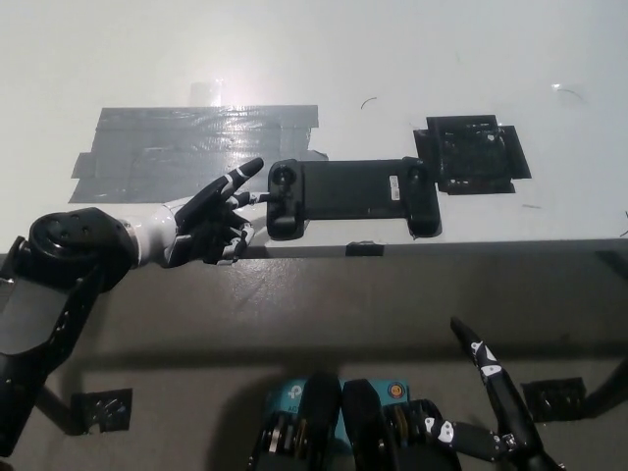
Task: A controller is being placed at the center of the desk near the left hand and the robot uses its left hand's index finger to press a button at the left area of the controller
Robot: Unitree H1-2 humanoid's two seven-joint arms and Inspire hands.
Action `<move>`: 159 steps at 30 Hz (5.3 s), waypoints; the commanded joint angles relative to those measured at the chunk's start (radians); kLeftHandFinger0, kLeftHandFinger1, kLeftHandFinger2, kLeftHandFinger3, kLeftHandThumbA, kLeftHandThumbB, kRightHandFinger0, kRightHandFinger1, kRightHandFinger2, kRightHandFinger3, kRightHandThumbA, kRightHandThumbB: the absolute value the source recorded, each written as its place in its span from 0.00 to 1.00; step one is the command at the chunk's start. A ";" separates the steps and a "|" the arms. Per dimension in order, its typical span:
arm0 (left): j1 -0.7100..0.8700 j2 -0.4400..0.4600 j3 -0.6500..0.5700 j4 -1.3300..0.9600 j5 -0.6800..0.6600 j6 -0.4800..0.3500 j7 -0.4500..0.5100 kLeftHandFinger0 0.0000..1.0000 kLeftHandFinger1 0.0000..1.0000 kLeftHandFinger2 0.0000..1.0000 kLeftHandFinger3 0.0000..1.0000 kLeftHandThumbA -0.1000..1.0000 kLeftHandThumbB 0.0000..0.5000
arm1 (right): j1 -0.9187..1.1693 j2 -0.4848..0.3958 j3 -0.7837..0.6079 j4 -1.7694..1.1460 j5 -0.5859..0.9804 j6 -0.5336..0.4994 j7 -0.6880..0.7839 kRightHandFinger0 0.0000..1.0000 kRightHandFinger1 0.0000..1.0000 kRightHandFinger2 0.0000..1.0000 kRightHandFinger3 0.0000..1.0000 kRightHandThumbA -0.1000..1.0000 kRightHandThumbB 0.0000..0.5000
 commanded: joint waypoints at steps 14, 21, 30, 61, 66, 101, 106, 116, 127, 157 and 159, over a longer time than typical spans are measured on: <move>-0.079 0.003 0.028 -0.018 0.030 0.015 -0.007 0.12 0.00 0.17 1.00 1.00 0.91 | -0.015 -0.006 -0.001 -0.028 -0.003 -0.040 0.005 1.00 1.00 1.00 1.00 1.00 0.52; -0.080 -0.011 0.023 -0.012 0.039 0.015 -0.008 0.00 0.00 0.15 1.00 1.00 0.93 | -0.005 -0.014 -0.002 -0.040 -0.006 -0.040 0.005 1.00 1.00 1.00 1.00 1.00 0.52; -0.083 -0.026 0.026 -0.007 0.043 0.015 -0.023 0.01 0.00 0.09 1.00 1.00 0.91 | -0.006 -0.017 -0.002 -0.050 0.000 -0.031 0.011 1.00 1.00 1.00 1.00 1.00 0.53; -0.109 -0.019 0.055 0.041 0.073 0.010 -0.033 0.00 0.00 0.13 1.00 1.00 0.94 | -0.036 -0.009 -0.003 -0.041 -0.002 -0.028 0.009 1.00 1.00 1.00 1.00 1.00 0.51; -0.107 -0.022 0.059 0.046 0.070 0.009 -0.038 0.00 0.00 0.18 1.00 1.00 0.94 | -0.039 -0.010 -0.002 -0.041 -0.001 -0.032 0.010 1.00 1.00 1.00 1.00 1.00 0.50; -0.077 -0.045 0.047 0.061 0.113 -0.026 -0.035 0.00 0.00 0.00 1.00 1.00 0.92 | -0.049 -0.010 -0.002 -0.041 0.001 -0.033 0.010 1.00 1.00 1.00 1.00 1.00 0.51; -0.067 -0.050 0.050 0.066 0.113 -0.029 -0.033 0.05 0.00 0.02 1.00 1.00 0.90 | -0.048 -0.008 -0.003 -0.045 0.000 -0.030 0.008 1.00 1.00 1.00 1.00 1.00 0.52; -0.050 -0.050 0.051 0.073 0.114 -0.037 -0.031 0.00 0.00 0.08 1.00 1.00 0.90 | -0.058 -0.008 -0.003 -0.039 0.000 -0.035 0.007 1.00 1.00 1.00 1.00 1.00 0.51; -0.001 -0.068 0.074 0.088 0.095 -0.029 -0.030 0.00 0.00 0.15 1.00 1.00 0.93 | -0.059 -0.006 -0.002 -0.046 0.004 -0.027 0.012 1.00 1.00 1.00 1.00 1.00 0.50; 0.158 -0.112 0.067 0.198 0.090 -0.179 -0.013 0.00 0.00 0.04 1.00 1.00 0.94 | -0.062 -0.007 0.000 -0.039 0.011 -0.025 0.019 1.00 1.00 1.00 1.00 1.00 0.48; 0.158 -0.111 0.067 0.190 0.083 -0.172 -0.013 0.00 0.00 0.05 1.00 1.00 0.95 | -0.064 -0.007 -0.002 -0.039 0.011 -0.022 0.019 1.00 1.00 1.00 1.00 1.00 0.49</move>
